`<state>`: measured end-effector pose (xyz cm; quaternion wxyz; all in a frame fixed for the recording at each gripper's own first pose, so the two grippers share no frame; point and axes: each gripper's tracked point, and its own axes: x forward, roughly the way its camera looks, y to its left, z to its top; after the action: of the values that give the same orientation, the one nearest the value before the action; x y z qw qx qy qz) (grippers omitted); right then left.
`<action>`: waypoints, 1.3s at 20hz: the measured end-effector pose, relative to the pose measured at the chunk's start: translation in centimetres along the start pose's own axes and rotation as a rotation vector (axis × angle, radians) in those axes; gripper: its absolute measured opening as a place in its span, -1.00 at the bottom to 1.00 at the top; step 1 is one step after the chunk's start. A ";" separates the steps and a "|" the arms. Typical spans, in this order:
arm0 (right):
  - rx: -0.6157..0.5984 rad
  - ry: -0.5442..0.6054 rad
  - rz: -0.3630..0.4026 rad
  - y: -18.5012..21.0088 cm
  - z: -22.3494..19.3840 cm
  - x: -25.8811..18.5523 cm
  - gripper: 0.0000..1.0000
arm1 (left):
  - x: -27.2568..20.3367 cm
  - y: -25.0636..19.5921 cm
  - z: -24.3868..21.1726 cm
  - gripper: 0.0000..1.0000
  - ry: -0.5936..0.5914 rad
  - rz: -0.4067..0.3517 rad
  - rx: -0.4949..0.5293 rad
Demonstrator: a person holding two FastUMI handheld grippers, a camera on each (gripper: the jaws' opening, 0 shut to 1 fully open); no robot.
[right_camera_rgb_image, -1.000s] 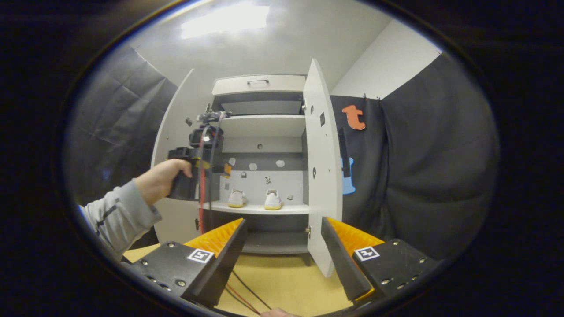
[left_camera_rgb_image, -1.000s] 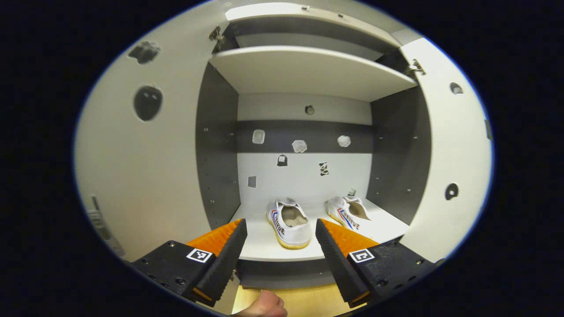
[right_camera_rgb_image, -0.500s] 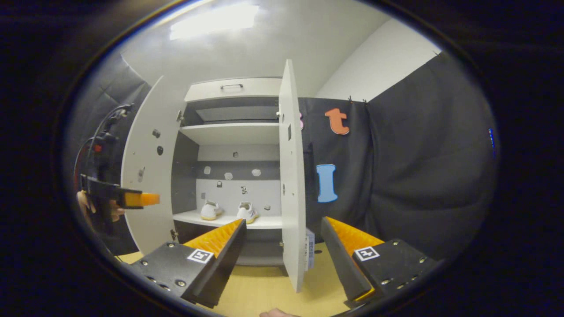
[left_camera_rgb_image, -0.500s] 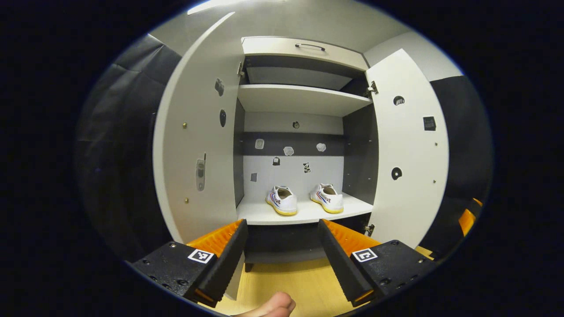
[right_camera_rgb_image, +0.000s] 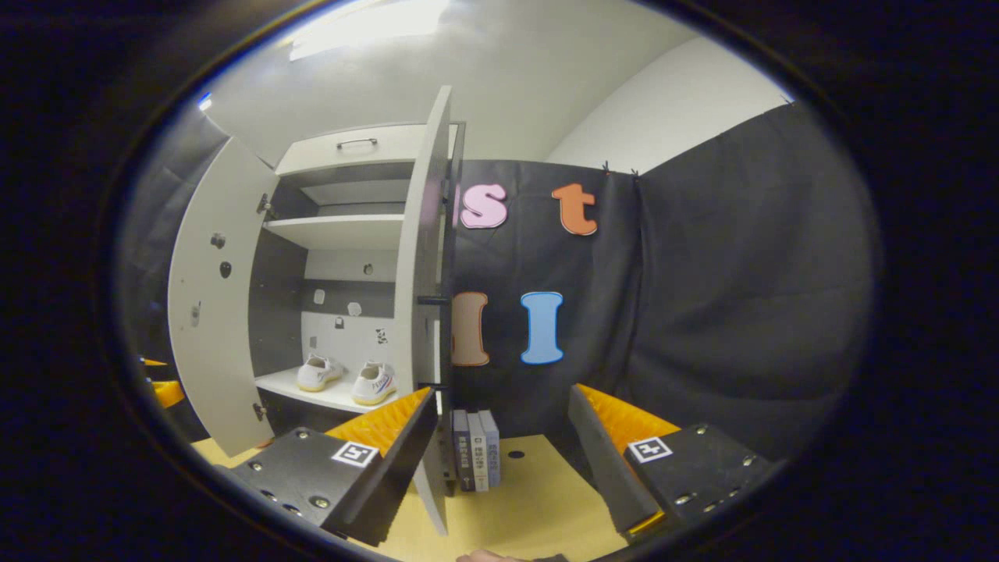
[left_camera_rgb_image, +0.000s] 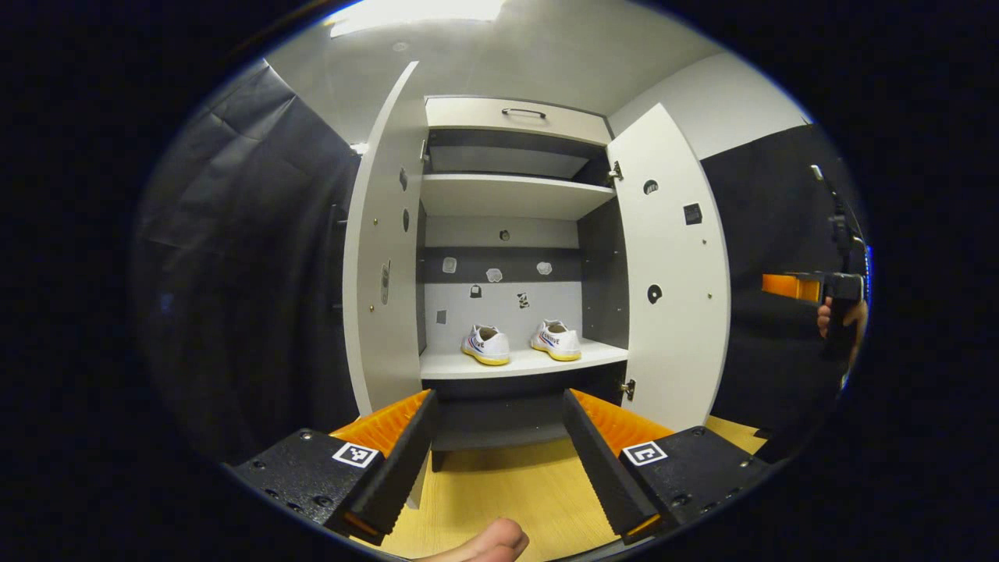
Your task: Grab one shoe with the right hand and put it into the shoe cabinet, grab the other shoe with the left hand and put it into the shoe cabinet; then close the right door with the right hand and the left door with the left hand.
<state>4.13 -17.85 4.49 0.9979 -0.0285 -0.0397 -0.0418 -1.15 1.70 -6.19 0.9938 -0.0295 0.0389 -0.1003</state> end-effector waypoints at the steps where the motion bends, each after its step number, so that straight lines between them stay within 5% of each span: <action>1: -0.014 0.001 -0.006 -1.1 0.2 1.1 0.96 | -0.4 -0.8 -0.2 0.95 -0.001 -0.025 0.006; 8: -0.044 0.102 0.031 -4.3 -0.8 8.0 1.00 | -1.1 -1.3 0.1 0.95 -0.027 -0.052 0.007; 19: -0.042 0.174 0.172 0.3 -1.2 12.4 0.99 | -1.0 -0.1 -0.8 0.96 -0.014 -0.044 -0.013; 26: -0.017 0.189 0.193 2.4 -1.1 12.1 0.86 | -1.5 1.4 -0.4 0.96 -0.030 -0.025 -0.037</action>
<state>16.46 -16.54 4.22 0.9963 -0.0365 0.0577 0.0517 -2.38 3.30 -6.60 0.9922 -0.0501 0.0255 -0.1115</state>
